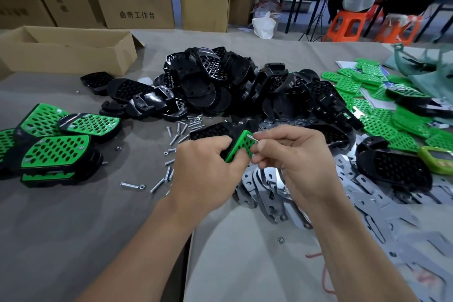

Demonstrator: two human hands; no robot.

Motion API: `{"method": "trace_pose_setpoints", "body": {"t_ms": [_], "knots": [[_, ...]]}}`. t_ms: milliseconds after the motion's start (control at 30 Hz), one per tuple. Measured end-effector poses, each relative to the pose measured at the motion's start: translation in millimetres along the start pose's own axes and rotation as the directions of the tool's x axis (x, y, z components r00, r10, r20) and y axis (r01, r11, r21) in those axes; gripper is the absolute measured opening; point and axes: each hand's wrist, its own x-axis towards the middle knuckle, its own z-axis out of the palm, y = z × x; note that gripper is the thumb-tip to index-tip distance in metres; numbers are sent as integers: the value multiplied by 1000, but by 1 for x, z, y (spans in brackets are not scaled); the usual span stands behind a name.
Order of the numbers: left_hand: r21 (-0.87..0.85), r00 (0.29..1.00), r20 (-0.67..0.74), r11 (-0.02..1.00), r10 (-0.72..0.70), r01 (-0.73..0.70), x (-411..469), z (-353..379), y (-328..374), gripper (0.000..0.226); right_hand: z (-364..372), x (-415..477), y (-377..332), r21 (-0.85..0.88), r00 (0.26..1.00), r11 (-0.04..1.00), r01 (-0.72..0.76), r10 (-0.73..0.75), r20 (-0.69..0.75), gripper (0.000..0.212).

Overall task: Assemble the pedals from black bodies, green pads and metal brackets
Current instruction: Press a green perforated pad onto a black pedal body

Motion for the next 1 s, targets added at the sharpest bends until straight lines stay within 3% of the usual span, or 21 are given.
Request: {"method": "trace_pose_setpoints", "body": {"t_ms": [67,167,233,333,433,567,733,867,1000], "knots": [[-25,1000,6,1000,-9,9,-1,-1,2,48,-6,1,-1,-32,999,999,-12,13,34,20],[-71,1000,26,997,-14,16,2,-4,5,45,-13,3,2,-98,1000,995,-13,12,-2,38],[-95,999,47,995,-16,20,3,-6,6,44,-12,4,5,-104,996,993,-53,60,62,50],[-135,997,78,991,12,-1,3,-10,7,42,-15,5,4,161,955,968,-191,146,257,73],[-166,995,103,986,2,15,2,-12,8,38,-16,3,1,201,944,967,-156,87,318,53],[-168,987,161,986,31,-3,0,-11,11,42,-7,2,4,83,980,986,-147,134,144,26],[-256,984,175,964,-33,78,0,-3,8,42,-5,2,2,66,991,993,-101,95,96,22],[-210,988,129,971,-86,112,1,5,6,38,1,3,3,63,995,993,-96,97,-12,22],[-238,970,140,944,-200,230,4,4,5,21,-1,3,5,11,996,997,-82,83,-37,22]]}}
